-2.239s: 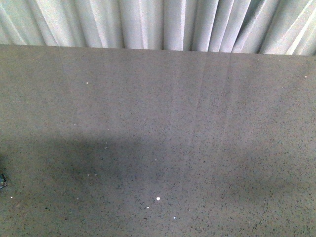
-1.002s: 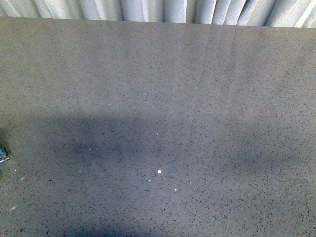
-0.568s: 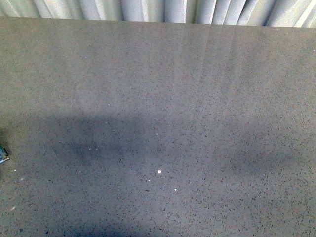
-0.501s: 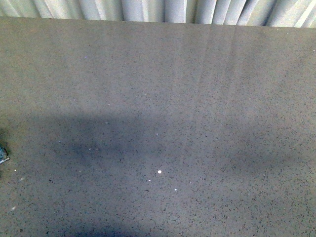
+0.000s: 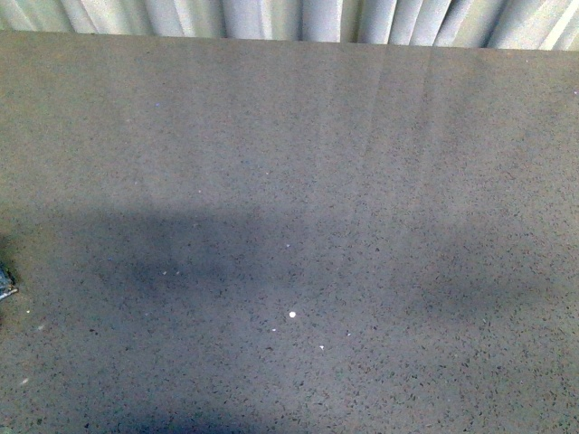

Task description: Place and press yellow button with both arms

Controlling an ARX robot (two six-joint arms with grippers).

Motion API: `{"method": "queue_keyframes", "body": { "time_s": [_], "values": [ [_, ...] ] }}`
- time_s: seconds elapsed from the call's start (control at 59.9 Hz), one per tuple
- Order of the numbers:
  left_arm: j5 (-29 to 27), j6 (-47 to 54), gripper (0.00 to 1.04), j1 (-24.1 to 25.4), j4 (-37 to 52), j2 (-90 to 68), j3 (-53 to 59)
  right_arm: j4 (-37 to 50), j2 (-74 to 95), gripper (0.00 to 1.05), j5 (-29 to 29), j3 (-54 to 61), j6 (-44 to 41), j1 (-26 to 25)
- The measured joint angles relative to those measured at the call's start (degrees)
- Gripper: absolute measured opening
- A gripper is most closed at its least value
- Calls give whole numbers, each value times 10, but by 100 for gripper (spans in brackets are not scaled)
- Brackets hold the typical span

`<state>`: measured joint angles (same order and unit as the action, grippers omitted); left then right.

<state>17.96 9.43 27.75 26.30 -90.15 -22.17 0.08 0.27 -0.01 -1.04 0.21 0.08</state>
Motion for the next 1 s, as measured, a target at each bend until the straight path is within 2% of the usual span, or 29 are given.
{"method": "queue_keyframes", "body": {
  "time_s": [0.384,0.585,0.852,1.002],
  "values": [
    [-10,16,95,-6,6,0,0,0,0,96,0,0,0,0],
    [-10,20,89,-8,6,-3,0,0,0,96,0,0,0,0],
    [-12,22,87,-10,7,-15,0,0,0,96,0,0,0,0],
    [-13,24,74,-10,7,-19,0,0,0,96,0,0,0,0]
  ]
}}
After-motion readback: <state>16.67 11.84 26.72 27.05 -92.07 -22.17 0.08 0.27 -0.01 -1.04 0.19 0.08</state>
